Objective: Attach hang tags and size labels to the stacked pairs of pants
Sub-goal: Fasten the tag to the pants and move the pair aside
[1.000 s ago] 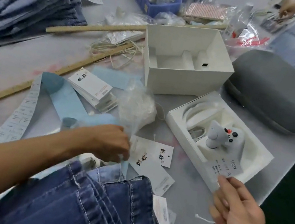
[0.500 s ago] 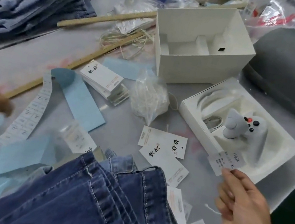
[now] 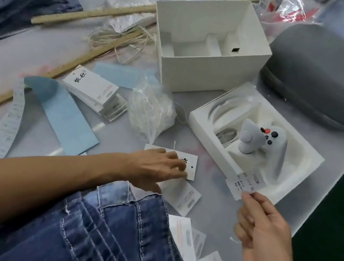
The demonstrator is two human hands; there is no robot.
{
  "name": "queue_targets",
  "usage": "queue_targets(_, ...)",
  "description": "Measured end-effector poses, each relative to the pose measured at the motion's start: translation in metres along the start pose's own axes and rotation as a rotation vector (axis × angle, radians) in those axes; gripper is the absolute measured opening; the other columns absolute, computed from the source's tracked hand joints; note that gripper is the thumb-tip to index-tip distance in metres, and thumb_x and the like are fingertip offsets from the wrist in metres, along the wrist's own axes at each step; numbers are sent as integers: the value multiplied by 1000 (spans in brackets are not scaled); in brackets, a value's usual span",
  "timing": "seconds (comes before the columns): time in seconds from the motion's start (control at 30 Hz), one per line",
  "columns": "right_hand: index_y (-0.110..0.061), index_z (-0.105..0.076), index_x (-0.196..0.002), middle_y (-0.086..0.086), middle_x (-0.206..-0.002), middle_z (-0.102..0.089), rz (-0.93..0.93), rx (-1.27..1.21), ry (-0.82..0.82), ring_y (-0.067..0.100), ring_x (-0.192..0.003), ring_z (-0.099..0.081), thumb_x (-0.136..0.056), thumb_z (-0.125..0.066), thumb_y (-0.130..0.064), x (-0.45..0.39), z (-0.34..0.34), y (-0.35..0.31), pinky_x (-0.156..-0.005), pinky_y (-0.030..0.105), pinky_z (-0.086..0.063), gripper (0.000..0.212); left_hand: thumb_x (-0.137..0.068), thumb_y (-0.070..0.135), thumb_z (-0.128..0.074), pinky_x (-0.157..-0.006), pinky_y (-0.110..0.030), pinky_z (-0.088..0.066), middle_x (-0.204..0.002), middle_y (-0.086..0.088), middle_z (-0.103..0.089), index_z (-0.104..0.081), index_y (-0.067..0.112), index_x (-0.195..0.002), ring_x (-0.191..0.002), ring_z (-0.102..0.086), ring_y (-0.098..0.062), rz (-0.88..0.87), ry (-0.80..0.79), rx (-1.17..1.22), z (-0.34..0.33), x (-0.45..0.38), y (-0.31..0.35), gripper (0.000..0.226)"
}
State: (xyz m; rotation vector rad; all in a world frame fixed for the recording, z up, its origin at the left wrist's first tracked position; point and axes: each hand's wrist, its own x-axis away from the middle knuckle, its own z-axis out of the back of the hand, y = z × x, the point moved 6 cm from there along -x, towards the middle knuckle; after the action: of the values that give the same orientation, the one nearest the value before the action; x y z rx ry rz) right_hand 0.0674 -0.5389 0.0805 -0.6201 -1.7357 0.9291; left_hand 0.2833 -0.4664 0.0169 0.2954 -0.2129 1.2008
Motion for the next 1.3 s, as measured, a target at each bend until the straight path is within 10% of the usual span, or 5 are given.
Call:
queue_targets(0.47,-14,-64,-83,-4,-61,-30,-46,-70,57,7,-48,-23,-93,-65,-9,-3,20,12,-34,17,-23,12,-85,10,-80,-59,-11,-40,-81,14,-64,-77,21,-101,-59,-56,0,232,68,591,4,1,-30,20)
queue_targets(0.63,-14,-63,-82,-5,-61,-30,-48,-64,53,6,-47,-24,-94,-64,-8,-1,26,13,-33,16,-23,14,-87,17,-78,-59,-6,-36,-84,3,-76,-78,18,-99,-69,-51,1,240,129,578,17,6,-31,11)
queue_targets(0.77,-14,-62,-82,-5,-60,-30,-50,-58,45,6,-46,-24,-94,-64,-9,1,24,17,-32,16,-23,13,-95,28,-71,-61,-29,-49,-85,2,-76,-69,21,-104,-64,-57,-11,225,133,462,27,8,-26,12)
queue_targets(0.93,-19,-66,-74,-4,-61,-28,-52,-46,32,6,-46,-24,-92,-66,-10,5,22,17,-33,16,-25,20,-96,31,-69,-76,-39,-56,-115,3,-73,-73,18,-94,-100,-67,-19,124,144,367,39,11,-14,14)
queue_targets(1.3,-21,-68,-73,-1,-64,-27,50,178,-211,9,-48,-20,-76,-73,-25,31,-29,-46,-37,16,-23,7,-91,30,-76,-65,-16,-51,-85,3,-77,-82,21,-105,-61,-61,5,416,354,588,141,76,-40,18)
